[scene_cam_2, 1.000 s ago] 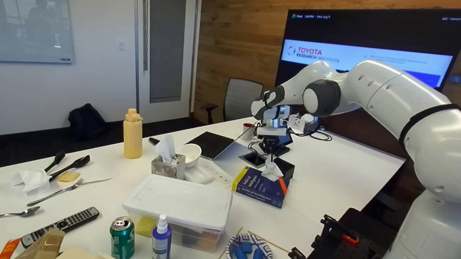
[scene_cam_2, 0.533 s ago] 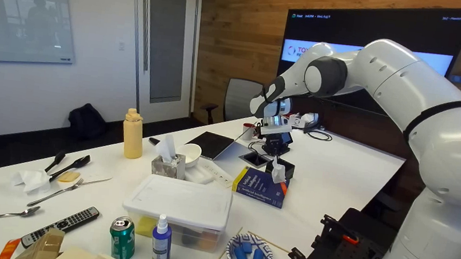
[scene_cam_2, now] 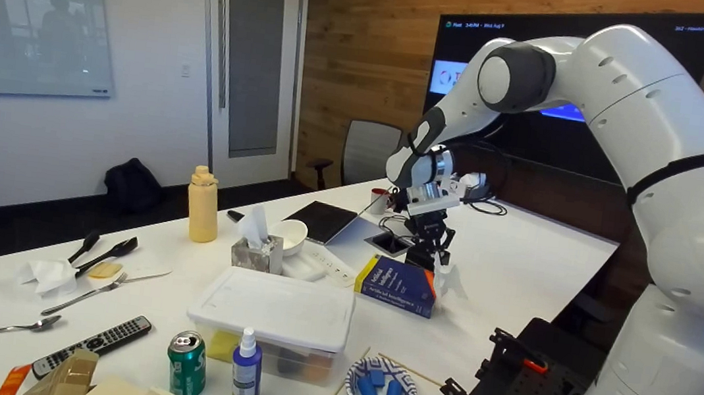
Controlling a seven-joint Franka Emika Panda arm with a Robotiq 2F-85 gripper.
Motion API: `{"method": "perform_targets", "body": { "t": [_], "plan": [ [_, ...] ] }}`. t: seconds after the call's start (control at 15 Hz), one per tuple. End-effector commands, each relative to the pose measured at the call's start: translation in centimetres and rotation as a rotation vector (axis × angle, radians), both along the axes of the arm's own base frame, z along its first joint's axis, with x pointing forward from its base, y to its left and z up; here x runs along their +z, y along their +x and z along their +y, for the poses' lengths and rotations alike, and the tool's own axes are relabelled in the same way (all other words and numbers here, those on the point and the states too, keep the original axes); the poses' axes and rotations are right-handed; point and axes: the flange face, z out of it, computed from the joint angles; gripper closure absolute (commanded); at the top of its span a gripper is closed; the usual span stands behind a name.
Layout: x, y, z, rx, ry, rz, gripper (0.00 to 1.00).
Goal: Use the tissue to wipe the book
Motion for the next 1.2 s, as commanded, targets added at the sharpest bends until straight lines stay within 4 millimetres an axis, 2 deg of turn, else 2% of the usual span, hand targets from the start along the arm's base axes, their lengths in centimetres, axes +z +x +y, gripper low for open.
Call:
{"method": "perform_targets", "body": {
  "t": [0.0,0.2,0.47,0.6,0.8,1.13],
  "plan": [
    [0.1,-1.6,4.5,-0.014,0.046,-0.016,1.00],
    [-1.0,-0.3,6.6,-0.048,0.059,-0.053,1.00],
    [-0.9,3.1,7.0,-0.108,0.034,-0.136,1.00],
    [-0.6,4.5,6.2,-0.128,0.001,-0.172,1.00],
    [-0.6,5.7,3.5,-0.175,-0.077,-0.207,1.00],
    [-2.2,6.1,-1.0,-0.278,-0.191,-0.232,1.00]
  ]
}}
